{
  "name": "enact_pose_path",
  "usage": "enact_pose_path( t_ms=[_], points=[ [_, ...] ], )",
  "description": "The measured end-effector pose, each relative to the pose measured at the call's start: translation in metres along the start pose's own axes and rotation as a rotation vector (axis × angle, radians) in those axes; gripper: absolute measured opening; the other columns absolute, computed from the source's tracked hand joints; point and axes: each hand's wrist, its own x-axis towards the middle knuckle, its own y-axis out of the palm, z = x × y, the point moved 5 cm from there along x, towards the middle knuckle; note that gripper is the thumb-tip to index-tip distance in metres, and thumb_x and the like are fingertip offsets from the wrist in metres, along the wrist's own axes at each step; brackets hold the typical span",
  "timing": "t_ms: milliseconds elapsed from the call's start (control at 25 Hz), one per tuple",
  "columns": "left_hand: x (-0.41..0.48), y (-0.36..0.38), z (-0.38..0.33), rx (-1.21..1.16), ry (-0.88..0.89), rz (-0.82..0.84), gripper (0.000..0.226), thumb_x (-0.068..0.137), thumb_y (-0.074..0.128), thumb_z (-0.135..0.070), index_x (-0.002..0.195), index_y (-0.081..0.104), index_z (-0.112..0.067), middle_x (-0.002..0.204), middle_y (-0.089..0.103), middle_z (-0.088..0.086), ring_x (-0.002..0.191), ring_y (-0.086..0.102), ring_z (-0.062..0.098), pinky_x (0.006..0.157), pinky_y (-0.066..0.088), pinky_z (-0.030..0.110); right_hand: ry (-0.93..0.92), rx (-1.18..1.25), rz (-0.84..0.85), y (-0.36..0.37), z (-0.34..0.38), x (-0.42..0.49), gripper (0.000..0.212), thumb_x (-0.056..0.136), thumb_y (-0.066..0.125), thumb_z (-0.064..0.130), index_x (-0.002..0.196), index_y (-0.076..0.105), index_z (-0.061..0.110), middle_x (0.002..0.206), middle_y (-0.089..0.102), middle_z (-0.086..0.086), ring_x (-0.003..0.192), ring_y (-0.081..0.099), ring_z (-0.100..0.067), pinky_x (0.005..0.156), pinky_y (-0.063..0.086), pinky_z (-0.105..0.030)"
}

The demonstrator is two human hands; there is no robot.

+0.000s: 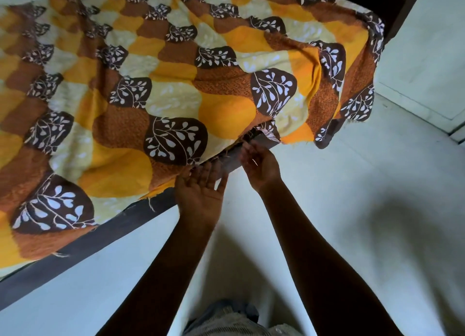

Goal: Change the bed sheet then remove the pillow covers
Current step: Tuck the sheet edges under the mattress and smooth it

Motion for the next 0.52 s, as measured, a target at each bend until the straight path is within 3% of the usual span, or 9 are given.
enact_pose_path(
  t_ms=[160,320,520],
  points=[
    [0.009,-0.022,-0.033,-0.016,0.033,0.037,0.069,0.093,0.017,-0.047,0.142,0.031,-0.001,0.143,0.041,0.018,0.129,0.044,0.030,0.089,0.047,0.044,0.161,-0.137,0.138,0.008,-0.049,-0.025,0.018,0.095,0.048,0.017,0.104,0.059,0.007,0.094,0.066,-0.010,0.081,0.066,-0.018,0.074,0.055,-0.028],
    [0.014,-0.037,-0.036,0.033,0.035,0.066,0.075,0.091,0.014,-0.053,0.143,0.030,-0.002,0.144,0.041,0.017,0.118,0.055,0.027,0.082,0.056,0.042,0.189,-0.135,0.182,0.026,-0.063,-0.026,0.038,0.099,0.038,0.028,0.127,0.050,0.004,0.108,0.063,-0.011,0.097,0.062,-0.021,0.087,0.050,-0.032],
    [0.019,-0.050,-0.043,-0.154,0.076,0.082,0.070,0.085,0.024,-0.045,0.141,0.035,-0.005,0.141,0.044,0.018,0.129,0.042,0.033,0.106,0.032,0.047,0.228,-0.066,0.294,0.048,-0.071,-0.025,0.056,0.100,0.024,0.043,0.142,0.032,0.007,0.141,0.044,-0.014,0.128,0.045,-0.026,0.107,0.034,-0.038]
  ],
)
